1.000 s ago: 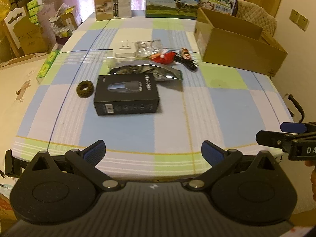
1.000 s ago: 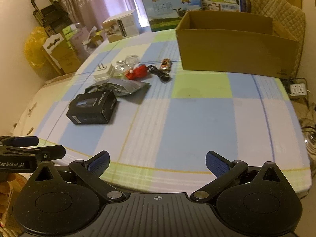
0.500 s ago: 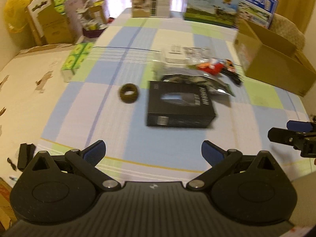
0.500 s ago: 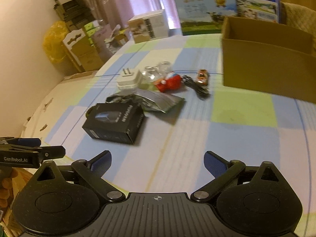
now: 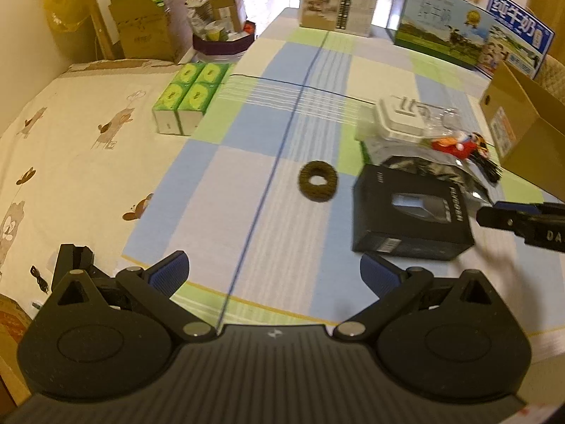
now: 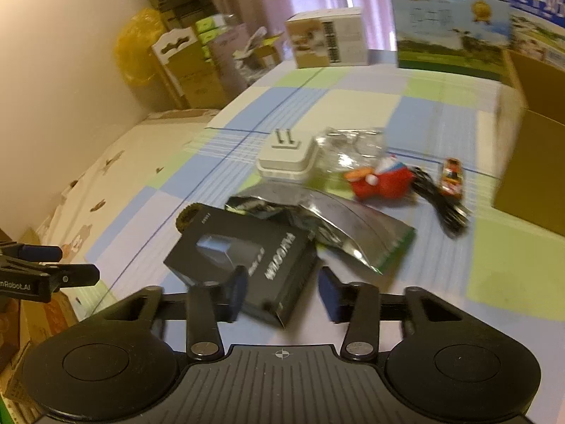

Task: Organize objects
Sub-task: 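Grasp the black shaver box with the right tool while the left tool grasps the brown hair tie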

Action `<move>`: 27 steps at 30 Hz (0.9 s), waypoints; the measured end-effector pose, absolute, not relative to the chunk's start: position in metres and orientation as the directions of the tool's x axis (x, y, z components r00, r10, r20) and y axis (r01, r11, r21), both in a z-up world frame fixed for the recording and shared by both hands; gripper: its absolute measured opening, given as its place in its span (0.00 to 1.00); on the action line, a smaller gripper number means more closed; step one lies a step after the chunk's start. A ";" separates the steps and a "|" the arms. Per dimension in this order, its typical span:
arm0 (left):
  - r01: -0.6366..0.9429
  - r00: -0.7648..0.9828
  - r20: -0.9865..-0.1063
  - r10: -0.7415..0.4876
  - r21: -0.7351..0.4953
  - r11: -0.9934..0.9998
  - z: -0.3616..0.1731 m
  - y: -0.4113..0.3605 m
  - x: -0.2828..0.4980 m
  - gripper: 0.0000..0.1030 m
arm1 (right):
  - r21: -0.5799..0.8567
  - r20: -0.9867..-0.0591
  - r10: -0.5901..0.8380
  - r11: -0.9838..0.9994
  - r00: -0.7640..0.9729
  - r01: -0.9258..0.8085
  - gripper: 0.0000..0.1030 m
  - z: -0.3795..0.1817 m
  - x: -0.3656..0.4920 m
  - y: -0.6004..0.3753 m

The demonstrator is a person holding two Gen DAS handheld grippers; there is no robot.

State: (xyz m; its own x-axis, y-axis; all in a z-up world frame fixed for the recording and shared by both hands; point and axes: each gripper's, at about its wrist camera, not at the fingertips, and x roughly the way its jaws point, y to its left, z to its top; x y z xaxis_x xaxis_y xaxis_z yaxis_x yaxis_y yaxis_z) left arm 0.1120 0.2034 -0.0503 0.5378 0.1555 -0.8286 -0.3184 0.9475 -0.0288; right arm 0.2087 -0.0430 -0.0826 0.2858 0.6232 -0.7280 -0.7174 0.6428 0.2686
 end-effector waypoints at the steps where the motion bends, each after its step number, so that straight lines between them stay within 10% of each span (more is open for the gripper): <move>1: -0.324 0.536 -0.829 0.158 -0.029 0.946 -0.051 0.207 0.113 0.99 | 0.263 -0.729 0.623 0.638 0.284 -0.724 0.38 -0.084 0.212 -0.037; 27: -0.341 0.494 -0.858 0.138 -0.045 0.939 -0.073 0.232 0.131 0.99 | 0.309 -0.773 0.607 0.614 0.184 -0.726 0.38 -0.104 0.215 -0.025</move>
State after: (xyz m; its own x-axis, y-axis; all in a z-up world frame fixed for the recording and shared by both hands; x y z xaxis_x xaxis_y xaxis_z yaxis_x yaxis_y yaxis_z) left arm 0.1308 0.2323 -0.0730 0.4943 0.1384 -0.8582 -0.3414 0.9388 -0.0452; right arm 0.2145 -0.0248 -0.1036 0.1842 0.6070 -0.7731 -0.7258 0.6143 0.3095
